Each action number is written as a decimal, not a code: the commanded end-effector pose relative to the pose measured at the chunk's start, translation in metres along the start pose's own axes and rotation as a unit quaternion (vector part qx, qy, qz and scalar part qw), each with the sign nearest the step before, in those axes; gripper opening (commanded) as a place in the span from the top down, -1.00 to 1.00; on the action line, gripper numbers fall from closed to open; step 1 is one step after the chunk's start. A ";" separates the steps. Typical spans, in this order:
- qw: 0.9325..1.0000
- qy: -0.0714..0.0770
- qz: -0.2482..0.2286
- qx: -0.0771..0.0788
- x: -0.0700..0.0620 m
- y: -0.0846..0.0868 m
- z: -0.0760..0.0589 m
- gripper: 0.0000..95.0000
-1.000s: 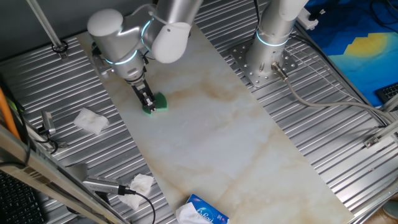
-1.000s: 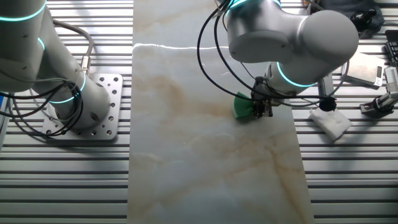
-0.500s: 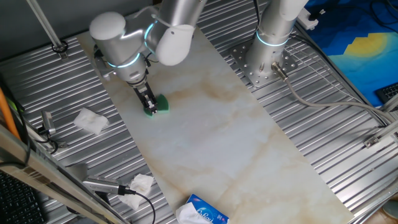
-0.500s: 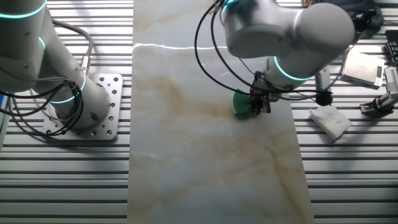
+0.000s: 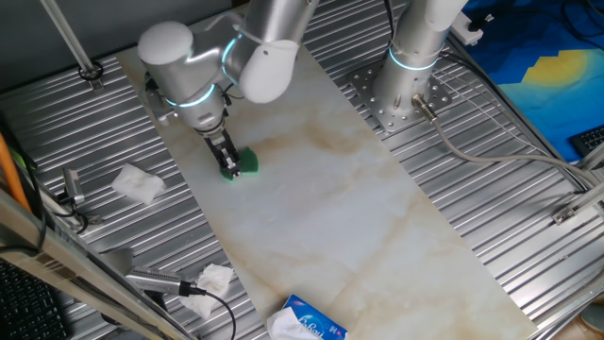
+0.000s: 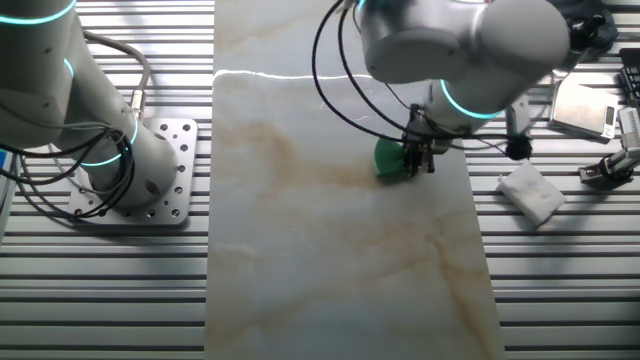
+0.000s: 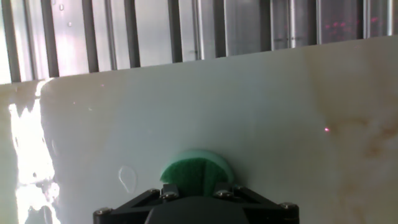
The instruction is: Clean the tabletop with a sponge
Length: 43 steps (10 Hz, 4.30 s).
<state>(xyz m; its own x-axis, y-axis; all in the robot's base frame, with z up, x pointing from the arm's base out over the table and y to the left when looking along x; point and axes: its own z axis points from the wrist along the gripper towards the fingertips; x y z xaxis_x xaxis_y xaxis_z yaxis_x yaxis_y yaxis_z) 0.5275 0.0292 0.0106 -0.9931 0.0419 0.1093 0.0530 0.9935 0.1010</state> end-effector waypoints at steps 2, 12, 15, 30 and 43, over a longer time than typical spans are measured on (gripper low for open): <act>1.000 -0.013 0.003 0.010 0.000 0.011 -0.006 1.00; 0.998 -0.038 0.047 0.006 0.000 0.059 0.002 1.00; 0.998 -0.038 0.055 0.003 0.001 0.071 0.003 1.00; 0.995 -0.049 0.091 -0.005 0.010 0.116 0.011 1.00; 0.995 -0.052 0.080 -0.005 -0.027 0.127 0.009 1.00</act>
<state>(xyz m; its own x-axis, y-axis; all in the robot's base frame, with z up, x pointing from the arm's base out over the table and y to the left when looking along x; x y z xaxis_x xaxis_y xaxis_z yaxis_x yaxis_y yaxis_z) 0.5608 0.1558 0.0109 -0.9770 0.2123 0.0219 0.2134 0.9717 0.1009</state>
